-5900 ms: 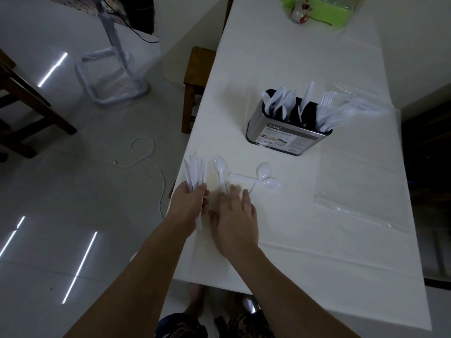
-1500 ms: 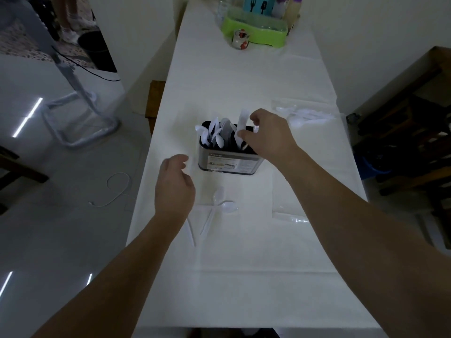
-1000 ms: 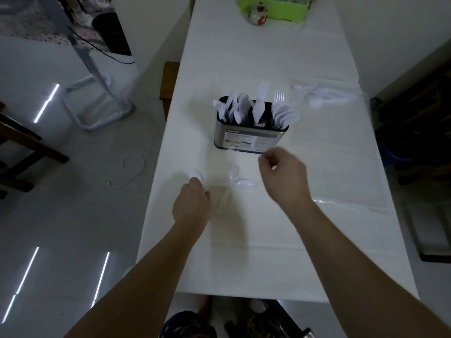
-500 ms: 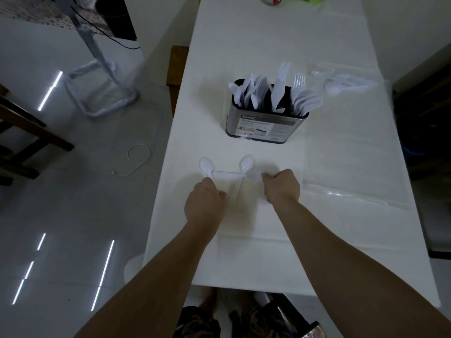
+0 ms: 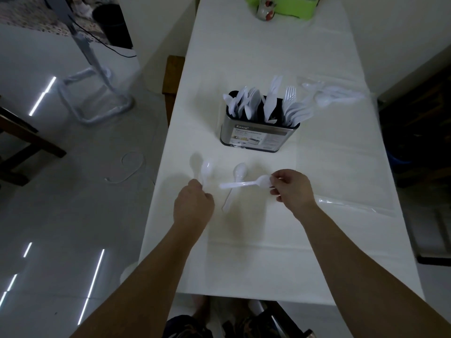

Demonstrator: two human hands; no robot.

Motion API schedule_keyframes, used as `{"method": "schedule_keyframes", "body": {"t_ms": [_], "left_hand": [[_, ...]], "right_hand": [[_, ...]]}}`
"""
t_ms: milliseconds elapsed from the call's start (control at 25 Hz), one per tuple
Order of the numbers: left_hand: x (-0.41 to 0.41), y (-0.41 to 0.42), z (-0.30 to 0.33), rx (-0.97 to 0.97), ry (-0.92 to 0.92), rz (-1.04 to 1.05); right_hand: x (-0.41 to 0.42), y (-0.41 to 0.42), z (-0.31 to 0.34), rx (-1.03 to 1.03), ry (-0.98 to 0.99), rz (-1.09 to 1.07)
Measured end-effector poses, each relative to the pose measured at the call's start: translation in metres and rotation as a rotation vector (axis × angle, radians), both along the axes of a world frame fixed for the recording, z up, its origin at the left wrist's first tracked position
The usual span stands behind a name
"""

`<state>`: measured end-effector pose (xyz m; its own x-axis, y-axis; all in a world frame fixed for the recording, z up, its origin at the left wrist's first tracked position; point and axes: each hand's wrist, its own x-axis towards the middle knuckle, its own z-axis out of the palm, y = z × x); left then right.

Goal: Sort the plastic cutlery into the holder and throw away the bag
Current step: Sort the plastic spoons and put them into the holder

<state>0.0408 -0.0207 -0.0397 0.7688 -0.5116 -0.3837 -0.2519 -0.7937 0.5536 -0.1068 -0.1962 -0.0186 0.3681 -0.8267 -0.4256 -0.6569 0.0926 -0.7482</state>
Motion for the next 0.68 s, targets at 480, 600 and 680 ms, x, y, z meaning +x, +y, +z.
{"method": "schedule_keyframes", "body": {"t_ms": [480,600,680], "left_hand": [[0.001,-0.001,0.017,-0.246,0.726,-0.041],[-0.001,-0.007,0.019,-0.302,0.811,0.006],[-0.001,-0.009,0.018,-0.298,0.792,0.049]], "right_hand": [[0.040,-0.002,0.019,-0.314,0.190,0.492],[0.052,0.005,0.002,-0.366,0.250,0.444],[0.060,0.008,-0.006,-0.327,0.267,0.384]]}}
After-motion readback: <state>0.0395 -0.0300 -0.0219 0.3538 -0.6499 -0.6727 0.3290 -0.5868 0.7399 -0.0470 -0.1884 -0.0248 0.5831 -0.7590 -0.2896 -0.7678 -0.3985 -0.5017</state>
